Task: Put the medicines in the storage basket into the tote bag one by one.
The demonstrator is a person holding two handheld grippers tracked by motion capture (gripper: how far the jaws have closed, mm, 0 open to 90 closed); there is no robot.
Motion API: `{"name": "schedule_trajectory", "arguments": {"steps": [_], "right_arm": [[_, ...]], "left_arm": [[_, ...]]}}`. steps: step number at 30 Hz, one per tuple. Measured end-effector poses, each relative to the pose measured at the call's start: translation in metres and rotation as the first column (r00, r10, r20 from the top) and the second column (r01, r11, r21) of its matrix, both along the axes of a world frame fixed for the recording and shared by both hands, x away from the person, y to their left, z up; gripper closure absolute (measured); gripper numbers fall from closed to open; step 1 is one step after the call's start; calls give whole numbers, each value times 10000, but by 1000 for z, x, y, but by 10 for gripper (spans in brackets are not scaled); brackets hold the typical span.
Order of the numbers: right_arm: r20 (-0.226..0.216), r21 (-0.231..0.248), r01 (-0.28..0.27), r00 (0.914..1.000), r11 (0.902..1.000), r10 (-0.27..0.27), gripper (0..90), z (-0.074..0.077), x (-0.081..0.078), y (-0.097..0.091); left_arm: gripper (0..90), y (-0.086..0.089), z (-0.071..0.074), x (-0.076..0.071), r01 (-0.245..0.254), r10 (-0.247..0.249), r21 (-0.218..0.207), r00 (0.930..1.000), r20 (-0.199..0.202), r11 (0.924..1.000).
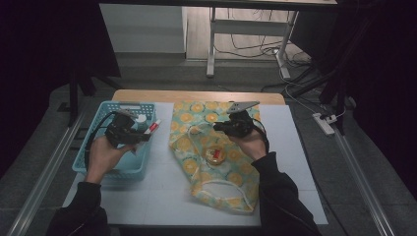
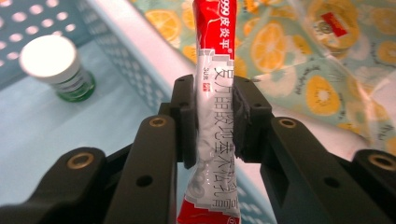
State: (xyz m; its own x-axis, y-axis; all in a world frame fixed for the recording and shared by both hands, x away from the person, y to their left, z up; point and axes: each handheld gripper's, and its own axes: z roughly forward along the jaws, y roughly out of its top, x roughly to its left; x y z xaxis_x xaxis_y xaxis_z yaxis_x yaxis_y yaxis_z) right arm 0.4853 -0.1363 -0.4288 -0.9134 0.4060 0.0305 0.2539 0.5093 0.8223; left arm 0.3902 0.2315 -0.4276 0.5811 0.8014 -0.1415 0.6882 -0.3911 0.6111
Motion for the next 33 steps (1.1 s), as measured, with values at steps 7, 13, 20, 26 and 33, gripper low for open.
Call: {"name": "schedule_trajectory", "arguments": {"steps": [7,13,20,26,33], "right_arm": [[5,-16,19,10000,10000,-19,900,0,0,0],[18,-21,62,10000,10000,-62,900,0,1,-1],[28,6,100,9999,9999,-100,900,0,1,-2],[28,44,126,9999,9999,-127,900,0,2,-2],[31,92,179,9998,9998,-179,900,1,3,-4]], "left_arm": [[723,-17,6,-3,454,-453,-130,9989,82,9989],[723,-37,9,-7,953,-951,-212,9954,142,9952],[723,-63,11,-8,1631,-1625,-288,9864,238,9862],[723,-90,7,-5,2206,-2202,-309,9753,182,9749],[723,-117,-2,2,2657,-2660,-341,9640,-39,9634]]}}
